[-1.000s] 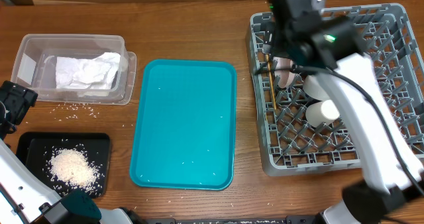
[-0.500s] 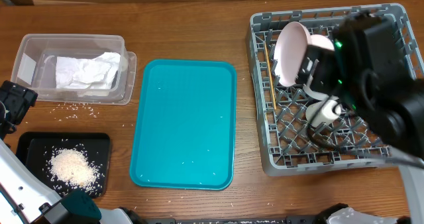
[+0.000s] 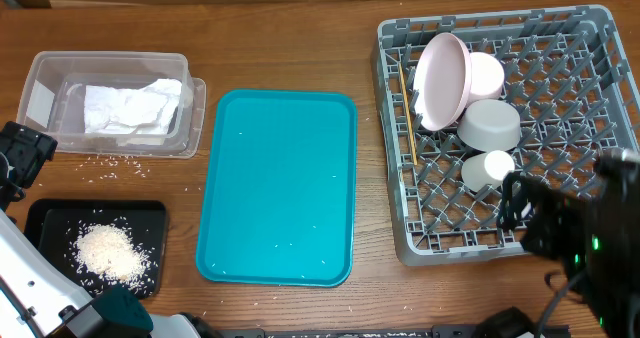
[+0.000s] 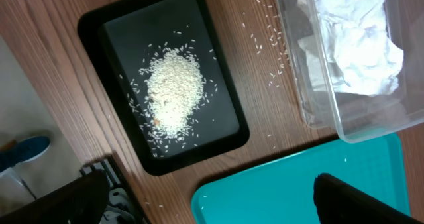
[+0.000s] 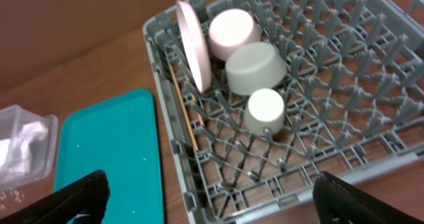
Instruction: Sort waste into correct bins and load items into the dishwasher
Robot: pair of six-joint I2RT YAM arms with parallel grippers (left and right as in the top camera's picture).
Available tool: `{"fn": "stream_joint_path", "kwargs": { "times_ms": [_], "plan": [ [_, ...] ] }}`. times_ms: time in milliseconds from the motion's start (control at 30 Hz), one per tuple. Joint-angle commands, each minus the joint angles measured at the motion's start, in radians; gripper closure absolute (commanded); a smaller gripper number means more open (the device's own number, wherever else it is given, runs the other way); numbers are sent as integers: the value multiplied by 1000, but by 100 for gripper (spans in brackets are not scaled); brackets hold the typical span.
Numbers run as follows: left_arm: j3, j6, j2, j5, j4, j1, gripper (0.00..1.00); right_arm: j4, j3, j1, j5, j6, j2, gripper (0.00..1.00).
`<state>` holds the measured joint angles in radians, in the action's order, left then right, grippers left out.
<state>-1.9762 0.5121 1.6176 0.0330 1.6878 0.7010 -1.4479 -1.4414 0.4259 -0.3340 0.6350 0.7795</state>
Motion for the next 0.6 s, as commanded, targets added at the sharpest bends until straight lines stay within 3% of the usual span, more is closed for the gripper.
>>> {"fn": "stream_joint_path", "kwargs": {
  "times_ms": [0,233,567],
  "plan": [
    [0,-22,-12,0,2,-1,0,88,142,2,18,90,-111,0],
    [0,-23,-12,0,2,-1,0,216,254,1,14,103,-148,0],
    [0,-23,-12,0,2,-1,0,158,256,1,14,102,-131,0]
  ]
}}
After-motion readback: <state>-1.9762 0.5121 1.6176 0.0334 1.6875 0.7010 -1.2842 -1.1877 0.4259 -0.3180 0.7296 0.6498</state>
